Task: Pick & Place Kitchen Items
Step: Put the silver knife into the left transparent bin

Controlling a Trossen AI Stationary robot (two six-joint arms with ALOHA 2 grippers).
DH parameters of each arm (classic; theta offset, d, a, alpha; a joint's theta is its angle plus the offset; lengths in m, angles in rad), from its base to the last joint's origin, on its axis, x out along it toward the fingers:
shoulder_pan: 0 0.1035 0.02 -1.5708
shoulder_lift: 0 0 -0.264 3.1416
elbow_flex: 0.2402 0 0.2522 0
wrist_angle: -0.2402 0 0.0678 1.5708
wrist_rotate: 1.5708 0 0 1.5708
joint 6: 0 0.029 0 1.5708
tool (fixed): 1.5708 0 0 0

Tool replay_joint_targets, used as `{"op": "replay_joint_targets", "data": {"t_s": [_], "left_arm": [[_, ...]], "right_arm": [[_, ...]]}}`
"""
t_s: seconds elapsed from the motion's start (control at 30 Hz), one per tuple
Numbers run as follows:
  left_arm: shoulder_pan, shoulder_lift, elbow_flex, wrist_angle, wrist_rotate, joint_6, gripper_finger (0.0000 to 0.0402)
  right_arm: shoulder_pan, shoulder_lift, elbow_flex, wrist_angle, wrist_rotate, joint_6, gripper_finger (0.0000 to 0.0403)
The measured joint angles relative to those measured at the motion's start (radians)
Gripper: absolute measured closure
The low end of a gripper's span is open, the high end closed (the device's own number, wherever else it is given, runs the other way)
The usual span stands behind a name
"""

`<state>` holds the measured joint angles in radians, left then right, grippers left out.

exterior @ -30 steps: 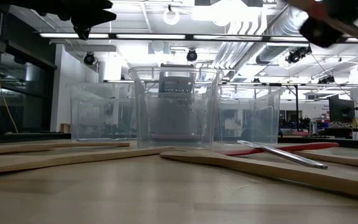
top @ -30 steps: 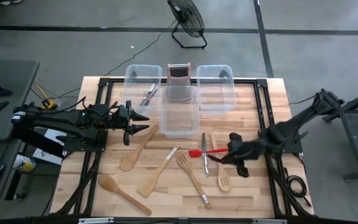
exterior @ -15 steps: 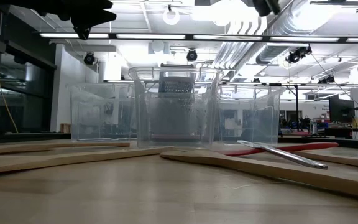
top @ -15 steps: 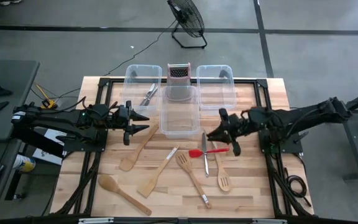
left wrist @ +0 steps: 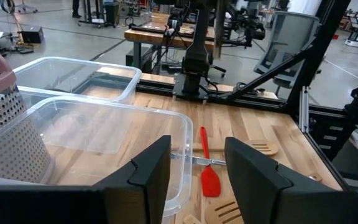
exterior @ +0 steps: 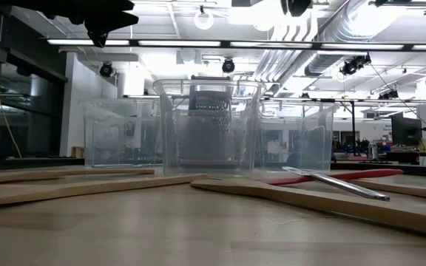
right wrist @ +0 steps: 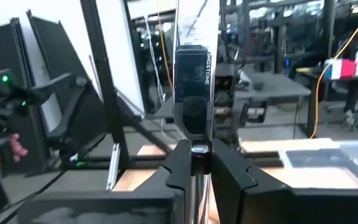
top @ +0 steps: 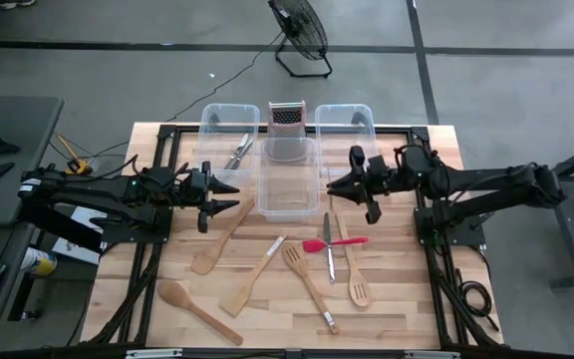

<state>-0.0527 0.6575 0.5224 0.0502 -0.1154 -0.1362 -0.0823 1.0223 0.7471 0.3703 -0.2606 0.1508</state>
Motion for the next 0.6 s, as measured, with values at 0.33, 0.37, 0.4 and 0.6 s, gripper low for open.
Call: {"op": "replay_joint_targets", "data": {"t_s": [0.33,0.37,0.4,0.6], "left_arm": [[0.0,0.0,0.0,0.04,-0.131,0.008,0.025],[0.0,0.001,0.0,0.063,-0.15,0.016,0.025],[0.0,0.004,0.0,0.085,-0.167,0.022,0.025],[0.001,0.087,0.002,0.273,-0.247,0.028,0.025]], "right_arm": [[-0.076,0.12,0.0,0.182,0.028,0.079,0.0371],[-0.079,0.134,0.0,0.204,0.038,0.085,0.0371],[-0.082,0.149,0.0,0.228,0.049,0.088,0.0371],[-0.085,0.244,0.084,0.248,0.07,0.082,0.0371]]}}
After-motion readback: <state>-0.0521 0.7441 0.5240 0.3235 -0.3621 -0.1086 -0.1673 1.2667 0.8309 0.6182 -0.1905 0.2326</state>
